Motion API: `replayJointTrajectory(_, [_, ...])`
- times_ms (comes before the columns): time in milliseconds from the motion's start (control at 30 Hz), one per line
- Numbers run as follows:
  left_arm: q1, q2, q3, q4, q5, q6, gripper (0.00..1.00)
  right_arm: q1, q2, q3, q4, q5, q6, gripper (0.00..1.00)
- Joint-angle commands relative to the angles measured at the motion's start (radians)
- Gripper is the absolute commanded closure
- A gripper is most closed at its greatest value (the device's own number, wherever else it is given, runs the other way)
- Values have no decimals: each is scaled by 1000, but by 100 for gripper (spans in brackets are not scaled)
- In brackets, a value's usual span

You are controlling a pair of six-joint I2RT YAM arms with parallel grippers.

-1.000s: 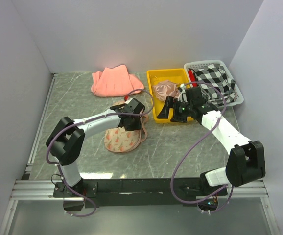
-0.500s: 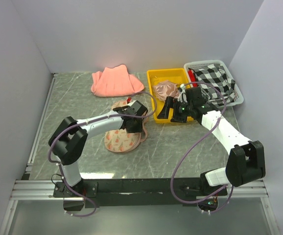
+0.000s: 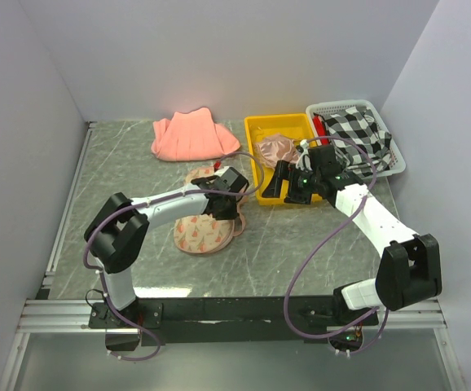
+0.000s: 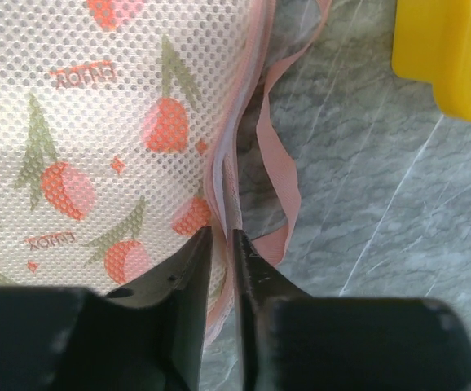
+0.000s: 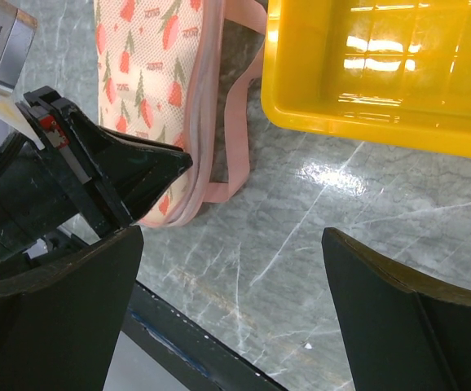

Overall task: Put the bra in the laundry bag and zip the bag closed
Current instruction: Open the laundry bag at the center of the board.

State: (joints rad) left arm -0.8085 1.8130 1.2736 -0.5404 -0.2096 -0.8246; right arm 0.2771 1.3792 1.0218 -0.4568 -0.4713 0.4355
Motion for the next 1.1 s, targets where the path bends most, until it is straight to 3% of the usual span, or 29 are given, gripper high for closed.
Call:
replayJointTrajectory(0, [-8,5,33,0,-27,7,70,2,-14,0,13,10,-14,1])
replayJointTrajectory(133, [-11,8,36,-1,-33,10,70,2,-14,0,15,10,-14,1])
replayJointTrajectory(367, [-15,40,59,-7,-30,19,88,1,-12,0,14,11,-15,1])
replayJointTrajectory(533, [-17,42,58,-3,-28,22,89,2,-17,-2,12,13,-17,1])
replayJointTrajectory(633, [-18,48,56,-9,-33,21,99,2,-14,0,12,14,-17,1])
replayJointTrajectory(1067, [-23,-119,110,-70,-80,45,99,2,-11,-6,35,-20,-1,1])
